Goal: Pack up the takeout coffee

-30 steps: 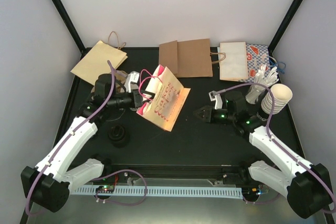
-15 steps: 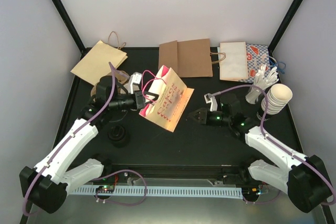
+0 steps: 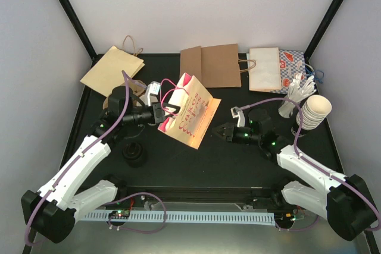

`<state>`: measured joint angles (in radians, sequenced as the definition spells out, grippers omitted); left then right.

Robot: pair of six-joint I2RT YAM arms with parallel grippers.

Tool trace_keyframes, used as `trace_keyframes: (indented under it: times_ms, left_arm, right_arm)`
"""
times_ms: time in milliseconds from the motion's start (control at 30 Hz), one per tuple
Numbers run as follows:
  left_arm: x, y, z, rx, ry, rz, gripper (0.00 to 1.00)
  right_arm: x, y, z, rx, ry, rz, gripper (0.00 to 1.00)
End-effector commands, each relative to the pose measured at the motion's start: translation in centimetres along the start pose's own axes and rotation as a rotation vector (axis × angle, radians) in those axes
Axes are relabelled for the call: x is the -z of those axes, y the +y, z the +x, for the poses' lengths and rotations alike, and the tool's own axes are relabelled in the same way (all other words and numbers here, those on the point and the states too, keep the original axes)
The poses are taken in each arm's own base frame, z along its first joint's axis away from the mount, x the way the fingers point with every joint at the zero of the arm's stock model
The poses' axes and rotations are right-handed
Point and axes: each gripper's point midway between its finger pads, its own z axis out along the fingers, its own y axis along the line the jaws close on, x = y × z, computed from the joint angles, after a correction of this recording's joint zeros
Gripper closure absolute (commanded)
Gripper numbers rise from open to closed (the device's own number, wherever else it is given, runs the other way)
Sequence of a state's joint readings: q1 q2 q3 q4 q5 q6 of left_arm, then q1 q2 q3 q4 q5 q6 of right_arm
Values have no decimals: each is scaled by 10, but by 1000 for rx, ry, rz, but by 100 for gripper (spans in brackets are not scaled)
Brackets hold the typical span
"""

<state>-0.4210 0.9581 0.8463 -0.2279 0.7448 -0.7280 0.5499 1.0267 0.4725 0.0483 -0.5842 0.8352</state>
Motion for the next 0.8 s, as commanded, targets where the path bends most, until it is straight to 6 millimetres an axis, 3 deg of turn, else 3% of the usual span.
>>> trace_keyframes:
  times_ms: [0,367,767]
  left_arm:
    - [6,-21,-7,-41,-29,57,99]
    - [9,-25,-7,-42,-36,66,98]
    - [11,-27,-5,-41,-39,67,98]
  right_arm:
    - [0,6,-5,19,-35,-21,71]
    - [1,7,-6,20,-51,-32,68]
    - [2,28,-15,37,-69,-86,68]
